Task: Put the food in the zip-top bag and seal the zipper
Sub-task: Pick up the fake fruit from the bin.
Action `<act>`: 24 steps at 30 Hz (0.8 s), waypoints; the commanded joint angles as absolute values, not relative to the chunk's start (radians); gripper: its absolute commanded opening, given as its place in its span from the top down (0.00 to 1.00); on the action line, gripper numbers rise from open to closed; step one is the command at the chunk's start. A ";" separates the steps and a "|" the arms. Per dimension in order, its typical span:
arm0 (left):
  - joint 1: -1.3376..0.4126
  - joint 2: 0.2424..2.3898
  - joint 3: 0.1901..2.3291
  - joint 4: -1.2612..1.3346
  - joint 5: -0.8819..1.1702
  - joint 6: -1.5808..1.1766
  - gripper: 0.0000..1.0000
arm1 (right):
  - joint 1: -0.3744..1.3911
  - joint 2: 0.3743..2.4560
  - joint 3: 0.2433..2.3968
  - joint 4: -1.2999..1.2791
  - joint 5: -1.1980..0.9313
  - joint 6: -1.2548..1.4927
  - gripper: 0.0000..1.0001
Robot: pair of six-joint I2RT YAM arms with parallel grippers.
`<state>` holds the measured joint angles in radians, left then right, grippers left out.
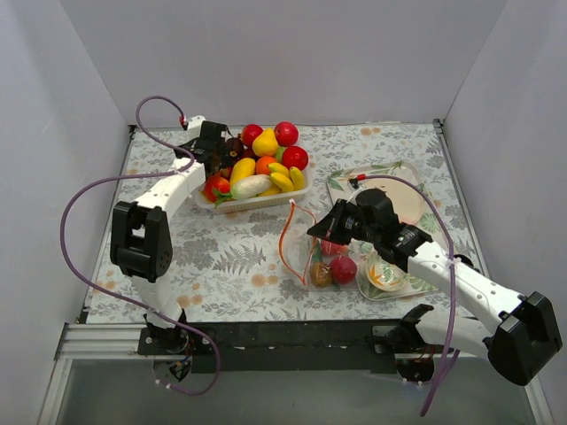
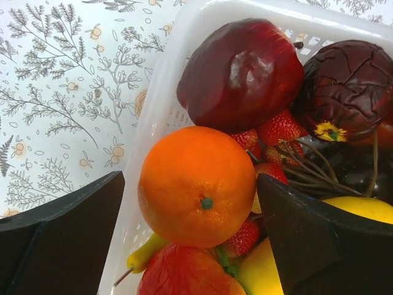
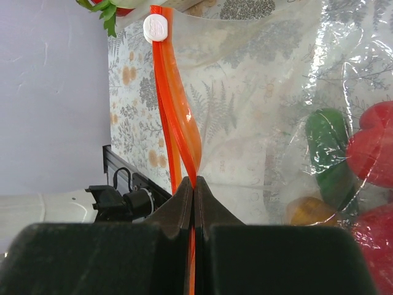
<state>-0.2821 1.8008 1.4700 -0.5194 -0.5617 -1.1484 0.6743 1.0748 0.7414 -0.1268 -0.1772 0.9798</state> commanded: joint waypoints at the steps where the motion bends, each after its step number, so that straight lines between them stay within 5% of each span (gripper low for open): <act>1: -0.278 1.799 1.496 -0.502 -0.555 -1.138 0.13 | 0.670 1.057 0.742 -0.100 -0.196 0.973 0.99; 11: -0.278 1.783 1.511 -0.471 -0.515 -1.121 0.46 | 0.670 1.063 0.741 -0.084 -0.209 0.977 0.99; 24: -0.278 1.695 1.611 -0.499 -0.511 -1.065 0.55 | 0.672 1.071 0.742 -0.084 -0.196 0.977 0.99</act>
